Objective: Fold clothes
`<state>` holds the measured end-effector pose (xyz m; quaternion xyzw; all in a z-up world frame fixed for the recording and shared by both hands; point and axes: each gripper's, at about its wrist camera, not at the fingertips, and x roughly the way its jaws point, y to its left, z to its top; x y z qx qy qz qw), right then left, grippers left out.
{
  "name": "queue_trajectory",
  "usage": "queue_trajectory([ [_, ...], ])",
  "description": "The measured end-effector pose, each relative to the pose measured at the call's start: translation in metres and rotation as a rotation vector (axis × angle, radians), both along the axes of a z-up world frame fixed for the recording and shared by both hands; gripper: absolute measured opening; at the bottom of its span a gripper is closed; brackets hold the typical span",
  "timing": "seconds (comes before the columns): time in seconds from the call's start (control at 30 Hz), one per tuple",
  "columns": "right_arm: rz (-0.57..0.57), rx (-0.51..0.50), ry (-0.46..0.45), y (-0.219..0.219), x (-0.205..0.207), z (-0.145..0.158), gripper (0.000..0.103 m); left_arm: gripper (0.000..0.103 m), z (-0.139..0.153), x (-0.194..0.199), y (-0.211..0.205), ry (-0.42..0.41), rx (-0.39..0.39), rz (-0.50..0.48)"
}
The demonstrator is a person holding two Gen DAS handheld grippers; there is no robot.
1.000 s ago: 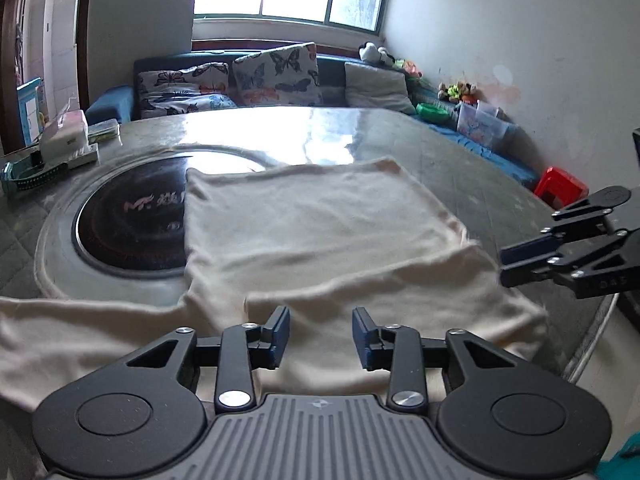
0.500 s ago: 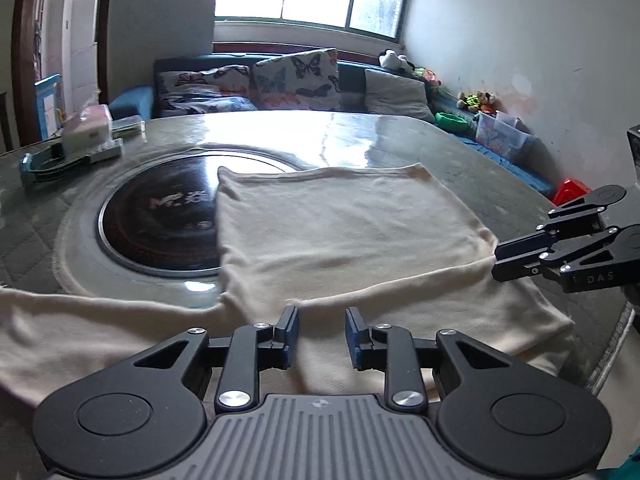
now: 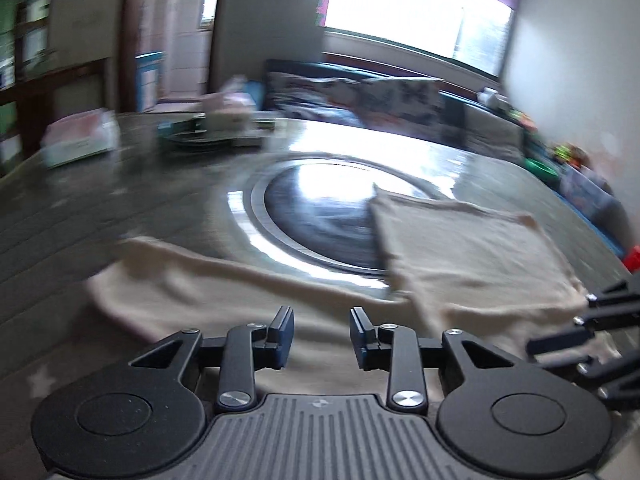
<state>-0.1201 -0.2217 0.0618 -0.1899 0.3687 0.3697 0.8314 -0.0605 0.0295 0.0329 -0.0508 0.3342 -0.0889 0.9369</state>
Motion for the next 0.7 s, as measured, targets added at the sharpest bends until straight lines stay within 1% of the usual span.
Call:
queue_trajectory([
  [0.17, 0.061, 0.016, -0.012, 0.028, 0.004, 0.001, 0.020, 0.034, -0.002, 0.002, 0.028, 0.010, 0.005, 0.125],
  [0.3, 0.078, 0.018, -0.011, 0.044, 0.008, -0.006, 0.020, 0.034, -0.003, 0.005, 0.045, 0.013, 0.003, 0.220],
  [0.37, 0.075, 0.022, -0.014, 0.044, 0.008, -0.004, 0.020, 0.039, -0.004, 0.006, 0.053, 0.015, 0.002, 0.267],
  [0.5, 0.058, 0.033, -0.008, 0.040, 0.008, -0.002, 0.020, 0.039, -0.005, 0.010, 0.070, 0.019, 0.000, 0.360],
  [0.6, 0.052, 0.030, -0.012, 0.037, 0.008, 0.000, 0.020, 0.039, -0.008, 0.017, 0.078, 0.040, -0.005, 0.412],
  [0.7, 0.042, 0.035, -0.018, 0.033, 0.007, 0.002, 0.020, 0.037, -0.011, 0.025, 0.085, 0.061, -0.012, 0.461],
])
